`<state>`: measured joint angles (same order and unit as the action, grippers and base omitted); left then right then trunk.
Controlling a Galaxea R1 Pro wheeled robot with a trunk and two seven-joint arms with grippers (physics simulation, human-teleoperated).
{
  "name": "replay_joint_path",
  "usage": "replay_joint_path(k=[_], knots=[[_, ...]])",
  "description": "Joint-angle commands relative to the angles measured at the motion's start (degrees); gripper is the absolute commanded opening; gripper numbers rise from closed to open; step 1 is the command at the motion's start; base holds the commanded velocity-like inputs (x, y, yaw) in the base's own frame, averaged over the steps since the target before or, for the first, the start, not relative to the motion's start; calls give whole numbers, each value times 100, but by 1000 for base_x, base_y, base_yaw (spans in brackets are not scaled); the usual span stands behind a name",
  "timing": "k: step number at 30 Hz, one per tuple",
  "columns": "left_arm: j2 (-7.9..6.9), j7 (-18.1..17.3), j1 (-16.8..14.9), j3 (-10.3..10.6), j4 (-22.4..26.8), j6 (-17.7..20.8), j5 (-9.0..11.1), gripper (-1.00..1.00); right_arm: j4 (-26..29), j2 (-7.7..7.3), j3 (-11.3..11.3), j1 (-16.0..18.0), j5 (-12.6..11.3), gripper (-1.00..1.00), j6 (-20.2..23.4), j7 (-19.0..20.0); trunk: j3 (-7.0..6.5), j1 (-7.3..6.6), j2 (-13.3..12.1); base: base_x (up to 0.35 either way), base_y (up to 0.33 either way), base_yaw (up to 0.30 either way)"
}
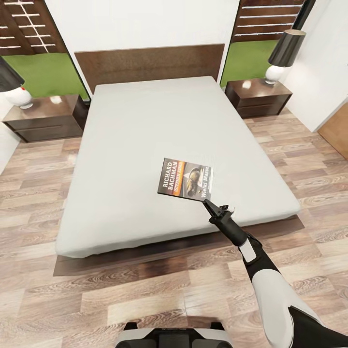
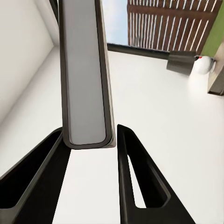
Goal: In the bedroom, move the book from the bed onto either nightstand, and place the two sandals side by side next to the bed.
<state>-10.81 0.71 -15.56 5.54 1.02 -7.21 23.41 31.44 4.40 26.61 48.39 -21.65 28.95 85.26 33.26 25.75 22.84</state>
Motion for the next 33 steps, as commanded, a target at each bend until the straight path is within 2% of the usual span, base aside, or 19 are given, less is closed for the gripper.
replay_joint_path(k=[1, 33], knots=[[0, 7, -2, 50, -3, -16, 41, 100, 2, 6, 29, 4, 22, -100, 49, 20, -3, 3, 8, 0, 0, 0], [8, 8, -2, 51, 4, -70, 41, 100, 11, 8, 21, 4, 29, -100, 5, 17, -296, 3, 8, 0, 0, 0]])
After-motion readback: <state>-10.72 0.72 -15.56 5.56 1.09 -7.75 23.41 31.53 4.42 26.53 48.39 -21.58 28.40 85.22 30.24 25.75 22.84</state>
